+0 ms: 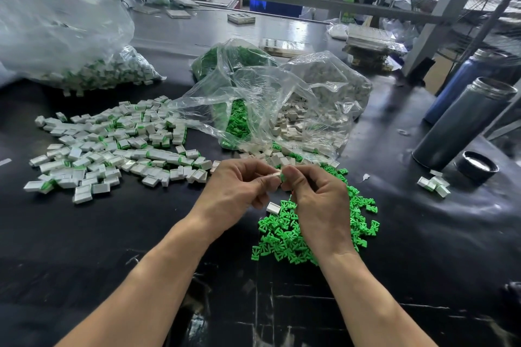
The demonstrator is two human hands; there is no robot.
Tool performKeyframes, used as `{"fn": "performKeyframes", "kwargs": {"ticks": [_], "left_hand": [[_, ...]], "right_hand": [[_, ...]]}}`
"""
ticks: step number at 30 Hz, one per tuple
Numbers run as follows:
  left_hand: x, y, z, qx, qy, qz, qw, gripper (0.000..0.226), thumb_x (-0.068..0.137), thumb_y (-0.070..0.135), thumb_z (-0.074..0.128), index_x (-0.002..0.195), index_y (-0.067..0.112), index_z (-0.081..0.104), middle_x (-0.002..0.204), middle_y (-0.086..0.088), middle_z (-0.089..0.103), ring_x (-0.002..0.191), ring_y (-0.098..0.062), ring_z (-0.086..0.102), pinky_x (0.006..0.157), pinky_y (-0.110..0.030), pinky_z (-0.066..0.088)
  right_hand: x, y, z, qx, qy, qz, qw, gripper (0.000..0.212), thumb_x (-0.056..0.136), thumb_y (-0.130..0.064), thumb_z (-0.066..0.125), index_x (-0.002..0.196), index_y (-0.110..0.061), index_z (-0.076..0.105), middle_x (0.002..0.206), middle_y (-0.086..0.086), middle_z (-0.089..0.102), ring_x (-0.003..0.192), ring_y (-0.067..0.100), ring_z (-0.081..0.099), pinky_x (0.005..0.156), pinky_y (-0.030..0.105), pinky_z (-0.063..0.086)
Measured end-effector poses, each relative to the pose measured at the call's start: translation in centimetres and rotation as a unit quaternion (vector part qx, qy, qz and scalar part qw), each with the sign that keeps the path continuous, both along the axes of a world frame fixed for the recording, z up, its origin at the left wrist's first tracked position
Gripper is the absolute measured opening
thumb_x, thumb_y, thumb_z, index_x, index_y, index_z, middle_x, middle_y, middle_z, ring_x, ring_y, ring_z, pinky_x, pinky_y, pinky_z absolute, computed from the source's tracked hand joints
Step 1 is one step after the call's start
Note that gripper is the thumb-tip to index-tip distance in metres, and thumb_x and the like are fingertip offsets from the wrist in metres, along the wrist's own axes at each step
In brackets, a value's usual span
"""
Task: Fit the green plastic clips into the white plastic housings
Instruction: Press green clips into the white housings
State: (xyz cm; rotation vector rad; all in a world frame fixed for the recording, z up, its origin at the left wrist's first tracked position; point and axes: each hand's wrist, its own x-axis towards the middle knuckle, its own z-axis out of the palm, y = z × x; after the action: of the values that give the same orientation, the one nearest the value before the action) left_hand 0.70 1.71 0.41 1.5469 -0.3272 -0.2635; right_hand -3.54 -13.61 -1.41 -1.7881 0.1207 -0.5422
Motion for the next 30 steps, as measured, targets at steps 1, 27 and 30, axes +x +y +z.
{"fn": "performKeyframes", "kwargs": {"ticks": [1, 27, 30], "left_hand": [[0.0, 0.0, 0.0, 0.006, 0.004, -0.004, 1.0, 0.005, 0.091, 0.009, 0.075, 0.094, 0.006, 0.077, 0.068, -0.007, 0.067, 0.059, -0.014, 0.057, 0.057, -0.023, 0.051], [-0.3, -0.4, -0.4, 0.08, 0.026, 0.034, 0.996, 0.005, 0.093, 0.003, 0.071, 0.092, -0.001, 0.072, 0.068, -0.009, 0.065, 0.062, -0.02, 0.056, 0.061, -0.032, 0.054], [-0.7, -0.9, -0.5, 0.06, 0.047, 0.048, 0.996, 0.007, 0.094, 0.003, 0.069, 0.094, -0.003, 0.071, 0.072, -0.014, 0.073, 0.059, -0.019, 0.064, 0.06, -0.033, 0.055]], "right_hand": [[0.0, -0.1, 0.0, -0.01, 0.001, -0.002, 1.0, 0.017, 0.097, -0.033, 0.07, 0.083, -0.026, 0.076, 0.075, -0.008, 0.073, 0.071, 0.015, 0.066, 0.064, 0.034, 0.053], [-0.5, 0.1, 0.6, -0.123, 0.084, 0.005, 0.989, 0.008, 0.099, -0.024, 0.069, 0.094, -0.024, 0.074, 0.082, -0.01, 0.074, 0.078, 0.002, 0.068, 0.071, 0.026, 0.055], [-0.6, 0.5, 0.3, -0.084, 0.074, -0.005, 0.994, 0.012, 0.1, -0.023, 0.067, 0.091, -0.025, 0.073, 0.079, -0.01, 0.075, 0.077, 0.004, 0.069, 0.07, 0.028, 0.057]]}}
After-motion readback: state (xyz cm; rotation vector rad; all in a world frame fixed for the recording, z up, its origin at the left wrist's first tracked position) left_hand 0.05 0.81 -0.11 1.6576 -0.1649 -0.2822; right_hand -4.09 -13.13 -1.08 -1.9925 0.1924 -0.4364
